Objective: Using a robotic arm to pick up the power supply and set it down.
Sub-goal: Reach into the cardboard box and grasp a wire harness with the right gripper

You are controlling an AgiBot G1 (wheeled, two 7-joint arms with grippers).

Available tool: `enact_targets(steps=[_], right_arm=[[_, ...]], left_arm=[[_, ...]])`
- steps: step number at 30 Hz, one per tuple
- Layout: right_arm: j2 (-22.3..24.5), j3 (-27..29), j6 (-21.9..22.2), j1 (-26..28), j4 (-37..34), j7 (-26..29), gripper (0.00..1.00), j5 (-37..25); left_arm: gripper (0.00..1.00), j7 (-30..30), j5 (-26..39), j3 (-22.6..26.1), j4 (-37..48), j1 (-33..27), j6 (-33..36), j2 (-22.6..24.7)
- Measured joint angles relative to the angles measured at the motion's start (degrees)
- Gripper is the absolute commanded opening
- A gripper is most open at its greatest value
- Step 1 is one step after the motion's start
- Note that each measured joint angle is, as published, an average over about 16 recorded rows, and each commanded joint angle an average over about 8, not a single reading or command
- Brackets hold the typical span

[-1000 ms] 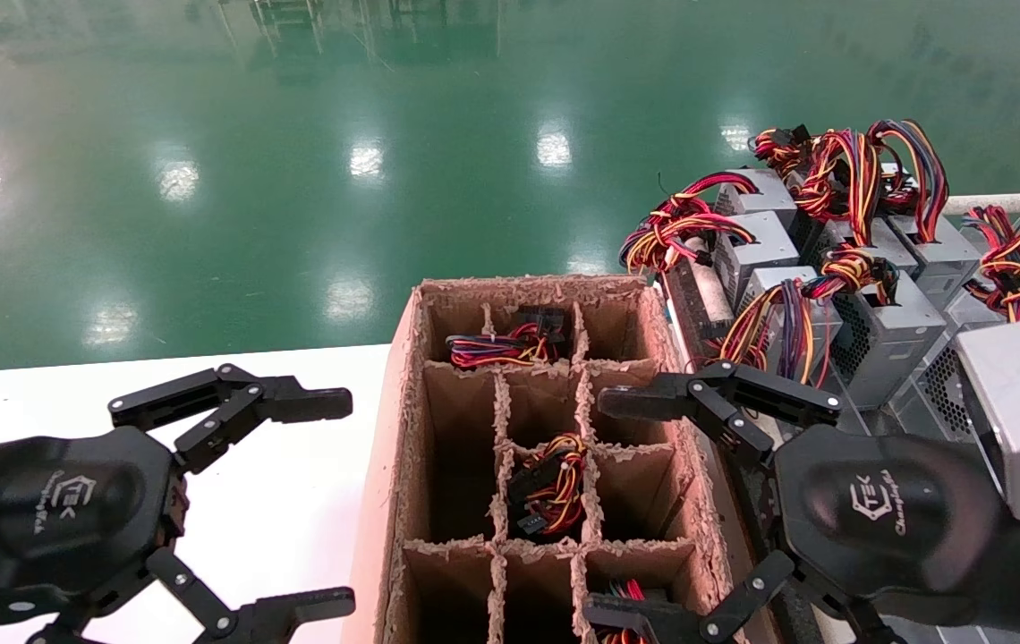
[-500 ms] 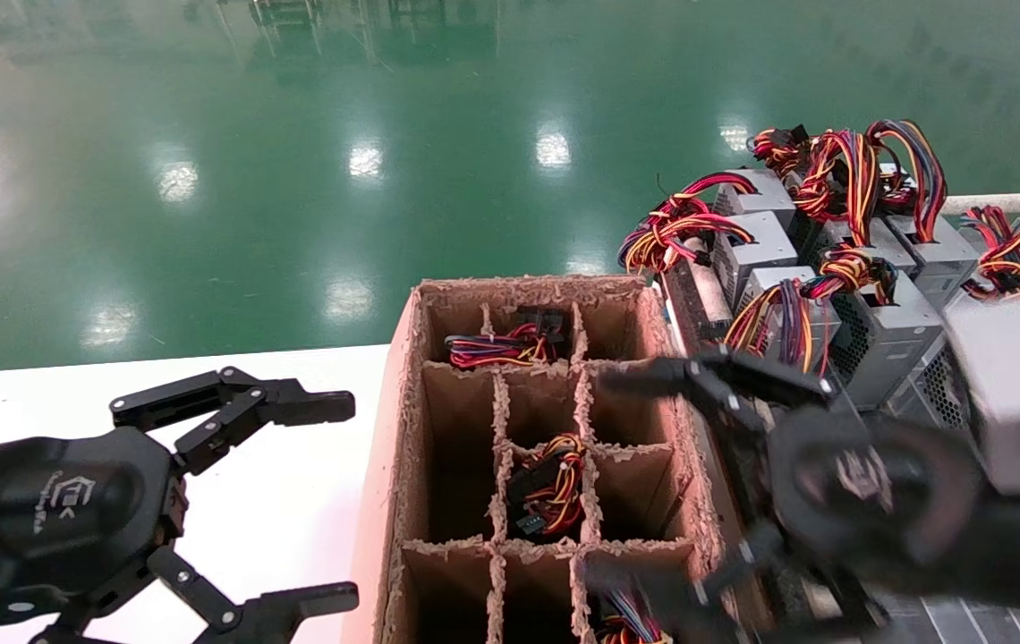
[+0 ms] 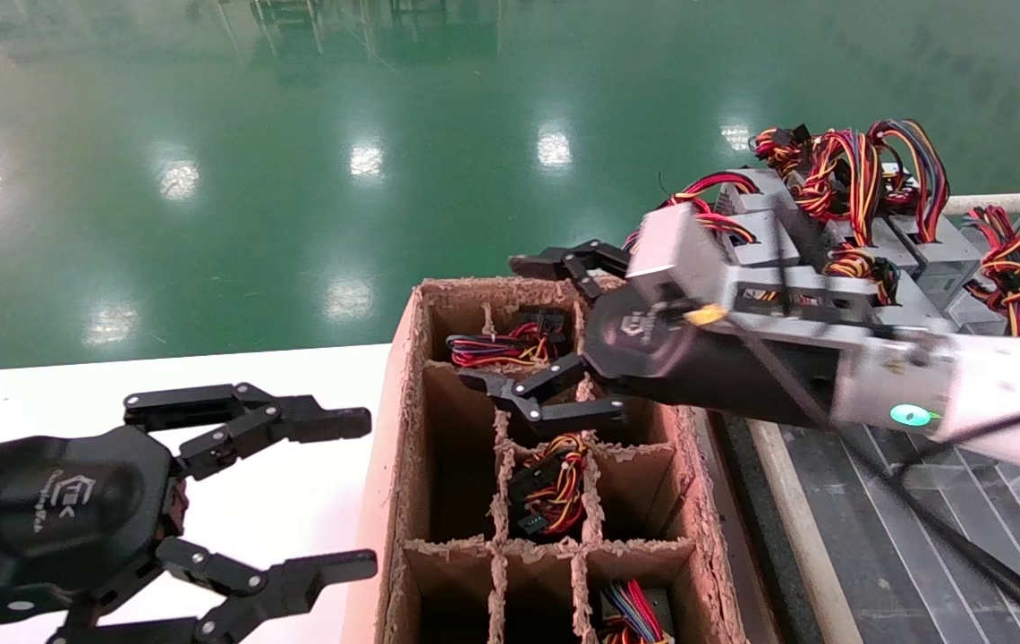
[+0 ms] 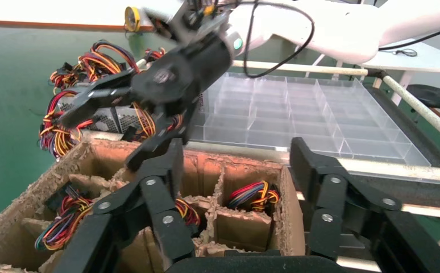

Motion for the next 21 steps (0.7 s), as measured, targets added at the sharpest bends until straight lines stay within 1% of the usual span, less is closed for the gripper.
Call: enact_targets(steps=[4, 5, 6, 7, 8, 13, 14, 15, 16, 21], right_arm=[[-4.4, -1.9, 0.5, 3.4, -7.1, -5.4, 1.00, -3.5], [-5.4, -2.3, 0.5, 4.2, -8.8, -6.9, 0.99, -4.3], [-6.3, -2.7, 0.6, 4.9, -10.7, -8.5, 0.94, -5.1], [-7.3, -3.1, 0.7, 5.6, -12.5, -10.1, 0.86, -5.8], [-8.2, -3.4, 0.8, 6.2, -14.2, -11.7, 0.75, -6.5], [-12.3, -4.9, 1.3, 9.1, -22.4, -18.8, 0.14, -9.3], [-13.0, -5.1, 1.4, 9.6, -23.9, -20.0, 0.06, -9.6], [-13.7, -5.2, 1.6, 10.1, -25.3, -21.3, 0.02, -10.0], [-14.3, -5.4, 1.7, 10.5, -26.7, -22.5, 0.00, -10.3], [-16.5, -5.6, 2.0, 12.4, -33.2, -27.6, 0.00, -10.9]], left_arm=[[0.00, 0.0, 0.0, 0.0, 0.0, 0.0, 0.0, 0.0], [0.00, 0.0, 0.0, 0.0, 0.0, 0.0, 0.0, 0.0], [0.00, 0.0, 0.0, 0.0, 0.0, 0.0, 0.0, 0.0], [0.00, 0.0, 0.0, 0.0, 0.0, 0.0, 0.0, 0.0], [0.00, 0.0, 0.0, 0.0, 0.0, 0.0, 0.0, 0.0], [0.00, 0.0, 0.0, 0.0, 0.0, 0.0, 0.0, 0.0], [0.00, 0.0, 0.0, 0.0, 0.0, 0.0, 0.0, 0.0], [0.00, 0.0, 0.0, 0.0, 0.0, 0.0, 0.0, 0.0], [0.00, 0.0, 0.0, 0.0, 0.0, 0.0, 0.0, 0.0], [0.00, 0.0, 0.0, 0.0, 0.0, 0.0, 0.0, 0.0]])
